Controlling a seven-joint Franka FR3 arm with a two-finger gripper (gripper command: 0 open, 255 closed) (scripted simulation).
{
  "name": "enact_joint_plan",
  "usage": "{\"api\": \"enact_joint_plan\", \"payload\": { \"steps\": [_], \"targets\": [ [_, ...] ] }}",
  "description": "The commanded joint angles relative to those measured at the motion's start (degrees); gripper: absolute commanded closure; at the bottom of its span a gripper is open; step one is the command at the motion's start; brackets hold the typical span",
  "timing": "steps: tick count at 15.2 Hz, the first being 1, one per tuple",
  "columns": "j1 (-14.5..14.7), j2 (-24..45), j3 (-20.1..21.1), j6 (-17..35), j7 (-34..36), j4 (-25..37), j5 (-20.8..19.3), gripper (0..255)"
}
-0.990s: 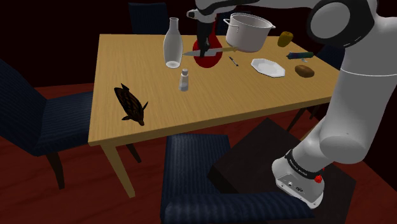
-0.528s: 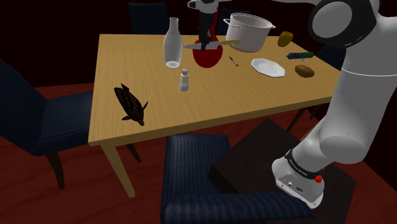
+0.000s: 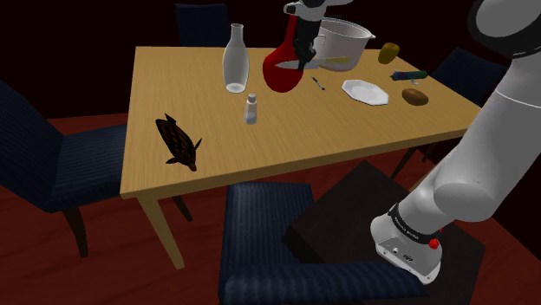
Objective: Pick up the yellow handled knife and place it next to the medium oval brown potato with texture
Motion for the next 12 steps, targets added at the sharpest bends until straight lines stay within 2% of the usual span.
{"api": "enact_joint_plan", "payload": {
  "steps": [1,12],
  "targets": [
    [-1.07,-2.89,-0.91,1.15,-1.93,-3.96,-0.47,255],
    [-7.02,-15.42,-6.79,4.50,-12.41,-19.04,-4.02,255]
  ]
}}
